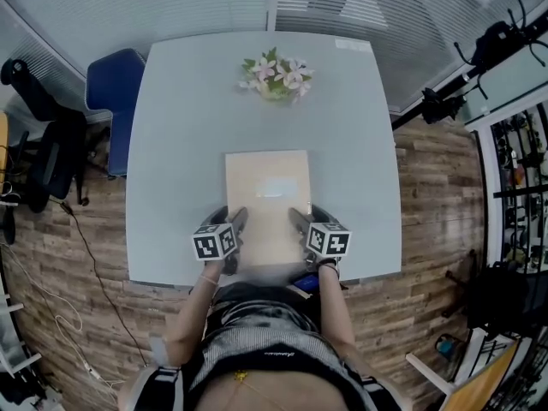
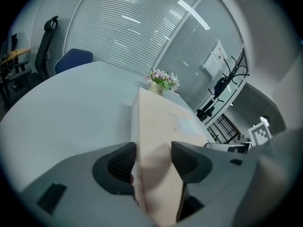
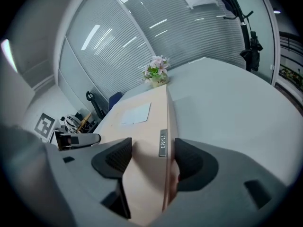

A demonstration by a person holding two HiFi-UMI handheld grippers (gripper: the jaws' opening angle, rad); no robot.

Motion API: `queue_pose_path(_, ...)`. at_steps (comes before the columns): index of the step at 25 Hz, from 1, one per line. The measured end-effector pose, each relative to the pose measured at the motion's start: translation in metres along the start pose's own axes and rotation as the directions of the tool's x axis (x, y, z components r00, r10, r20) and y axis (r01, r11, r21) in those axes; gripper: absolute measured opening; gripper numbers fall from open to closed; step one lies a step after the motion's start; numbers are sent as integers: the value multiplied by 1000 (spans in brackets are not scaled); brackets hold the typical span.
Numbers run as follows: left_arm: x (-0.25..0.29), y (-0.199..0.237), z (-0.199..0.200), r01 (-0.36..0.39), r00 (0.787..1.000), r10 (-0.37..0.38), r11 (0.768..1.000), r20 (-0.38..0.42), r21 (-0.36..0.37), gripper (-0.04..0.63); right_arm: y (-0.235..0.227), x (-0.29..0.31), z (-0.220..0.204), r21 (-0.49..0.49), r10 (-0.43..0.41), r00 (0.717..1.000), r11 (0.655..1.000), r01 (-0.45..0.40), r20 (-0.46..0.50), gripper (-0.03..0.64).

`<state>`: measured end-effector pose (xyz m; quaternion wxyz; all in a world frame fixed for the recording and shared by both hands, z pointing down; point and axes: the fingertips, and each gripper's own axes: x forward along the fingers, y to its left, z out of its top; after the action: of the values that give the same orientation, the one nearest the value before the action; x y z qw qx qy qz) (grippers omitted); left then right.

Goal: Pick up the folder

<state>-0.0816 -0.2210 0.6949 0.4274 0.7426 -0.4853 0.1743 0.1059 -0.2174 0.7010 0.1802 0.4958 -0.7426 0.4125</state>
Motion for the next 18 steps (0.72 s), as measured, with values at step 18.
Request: queue_pose_path(18,-93,-88,89,9,951,-58,987,305,159,235,46,-116,89,-127,24,952,992,16,305,282)
